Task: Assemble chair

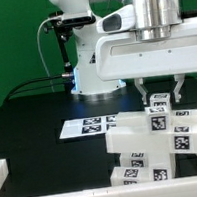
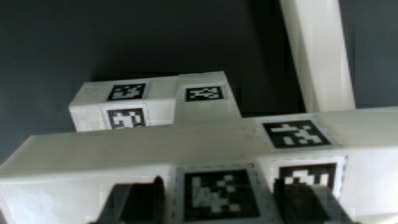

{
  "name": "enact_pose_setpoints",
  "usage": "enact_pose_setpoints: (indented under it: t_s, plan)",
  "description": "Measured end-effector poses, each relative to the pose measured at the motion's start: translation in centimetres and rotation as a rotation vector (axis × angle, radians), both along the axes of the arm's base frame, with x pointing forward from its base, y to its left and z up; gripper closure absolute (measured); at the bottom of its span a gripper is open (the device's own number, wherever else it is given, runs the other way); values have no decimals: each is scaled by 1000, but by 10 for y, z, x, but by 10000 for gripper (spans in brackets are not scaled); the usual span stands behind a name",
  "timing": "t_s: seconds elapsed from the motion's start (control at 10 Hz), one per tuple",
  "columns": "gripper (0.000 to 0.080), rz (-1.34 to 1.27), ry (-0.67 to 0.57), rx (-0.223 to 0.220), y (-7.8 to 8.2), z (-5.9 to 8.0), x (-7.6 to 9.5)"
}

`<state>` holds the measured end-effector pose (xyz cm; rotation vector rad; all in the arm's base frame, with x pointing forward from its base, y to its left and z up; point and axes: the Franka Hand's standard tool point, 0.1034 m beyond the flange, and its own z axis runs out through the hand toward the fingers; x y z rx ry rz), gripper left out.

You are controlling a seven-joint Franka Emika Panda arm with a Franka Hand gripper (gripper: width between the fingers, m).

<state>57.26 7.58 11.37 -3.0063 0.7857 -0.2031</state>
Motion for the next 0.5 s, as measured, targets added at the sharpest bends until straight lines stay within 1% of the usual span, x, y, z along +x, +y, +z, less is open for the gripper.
enact_pose_setpoints:
  t_s: [0.1,0.2,0.4,0.5]
  plan:
    - [517,-117,-1,24,1,0,1]
    - [516,-178,-2,38,0,0,1]
    - [515,-224,-2,51,1,0,1]
    - [515,-217,-2,50,1,0,1]
